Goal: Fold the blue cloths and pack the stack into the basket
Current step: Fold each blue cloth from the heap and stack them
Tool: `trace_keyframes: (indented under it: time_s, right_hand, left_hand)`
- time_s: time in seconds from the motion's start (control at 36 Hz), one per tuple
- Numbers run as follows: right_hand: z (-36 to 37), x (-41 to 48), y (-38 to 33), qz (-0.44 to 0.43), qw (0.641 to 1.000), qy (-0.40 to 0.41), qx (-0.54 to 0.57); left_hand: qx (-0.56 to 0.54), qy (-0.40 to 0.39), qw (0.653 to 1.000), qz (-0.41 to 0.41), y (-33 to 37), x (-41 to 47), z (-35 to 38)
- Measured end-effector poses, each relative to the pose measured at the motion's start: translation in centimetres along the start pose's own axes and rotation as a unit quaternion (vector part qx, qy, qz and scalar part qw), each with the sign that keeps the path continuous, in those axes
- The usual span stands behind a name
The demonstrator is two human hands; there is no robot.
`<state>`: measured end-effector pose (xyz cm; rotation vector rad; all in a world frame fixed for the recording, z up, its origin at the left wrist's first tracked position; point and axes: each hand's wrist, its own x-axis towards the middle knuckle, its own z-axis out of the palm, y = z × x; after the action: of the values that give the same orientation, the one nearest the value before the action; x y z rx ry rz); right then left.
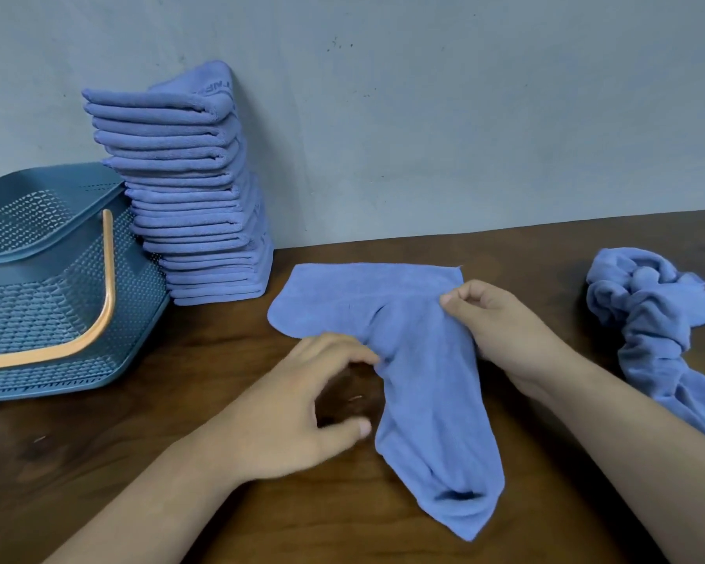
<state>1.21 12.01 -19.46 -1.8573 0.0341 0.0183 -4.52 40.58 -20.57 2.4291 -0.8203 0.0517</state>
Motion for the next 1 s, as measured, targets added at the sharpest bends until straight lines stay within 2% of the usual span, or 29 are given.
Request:
trace_keyframes:
  time_s: [0.08,0.17,0.22,0.25,0.31,0.36,0.42,0.53,0.58,0.61,0.67,0.72,0.78,0.83,0.89,0.92,1.0]
  right_hand:
    - [0.2,-0.3,-0.6,-0.002,0.998,-0.054,0.043]
    - [0.5,-0.7,-0.9,0.018,0.986,-0.145,0.080]
    - [0.5,-0.9,-1.0,0.004,0.981,-0.178,0.082]
    - [0.4,-1.0,-1.0,-0.026,0.983,-0.175,0.053]
    - [0.2,-1.5,-1.5,-0.111,0.980,-0.161,-0.020]
    - [-0.2,-2.1,-2.1,-0.182,0.967,-0.170,-0.061]
    - [-0.7,-2.7,-2.6,-0.246,0.944,-0.197,-0.096]
    - [-0.5,-3.5,-2.9,-0.256,0.901,-0.309,-0.167]
    - [0.8,-3.8,-2.4,-0.262,0.901,-0.270,-0.216]
    - [1.5,-3.7,-2.2,-0.266,0.913,-0.232,-0.205]
    - [2.5,-3.3,-2.0,-0.254,0.948,-0.155,-0.114]
    - [2.7,-2.7,-1.9,-0.233,0.966,-0.094,-0.065]
    - [2.5,-2.4,-1.8,-0.207,0.975,-0.077,-0.042]
    - [2.5,-2.2,-1.5,-0.169,0.983,-0.071,-0.023]
    - [2.7,-2.1,-1.2,-0.132,0.990,-0.057,0.007]
    - [2.8,-2.0,-1.2,-0.118,0.991,-0.056,0.022]
    - [3.1,-2.3,-1.5,-0.095,0.991,-0.073,0.053]
  left_hand:
    - [0.017,-0.059,0.996,0.065,0.5,0.1,0.4]
    - [0.077,-0.041,0.990,0.111,0.2,0.7,0.9]
    - [0.081,-0.018,0.990,0.113,0.1,0.9,1.1]
    - [0.055,0.002,0.994,0.097,0.2,0.9,1.1]
    - [-0.063,0.052,0.996,0.029,0.5,0.8,0.9]
    - [-0.181,0.107,0.977,-0.040,0.6,0.8,0.7]
    - [-0.228,0.149,0.958,-0.091,0.2,1.1,0.6]
    - [-0.277,0.151,0.933,-0.173,-0.6,1.4,0.3]
    - [-0.277,0.150,0.930,-0.188,-0.8,1.4,0.1]
    - [-0.275,0.152,0.930,-0.190,-0.9,1.4,0.2]
    - [-0.289,0.164,0.924,-0.189,-0.8,1.4,0.4]
    - [-0.277,0.204,0.922,-0.175,-0.4,1.5,0.6]
    - [-0.190,0.258,0.938,-0.131,0.2,1.3,0.4]
    - [-0.083,0.279,0.955,-0.046,1.1,0.8,-0.2]
    - [-0.009,0.255,0.966,0.039,2.4,0.4,-0.5]
    - [0.004,0.227,0.972,0.052,3.0,0.3,-0.3]
    - [0.047,0.117,0.992,-0.005,3.7,0.4,0.6]
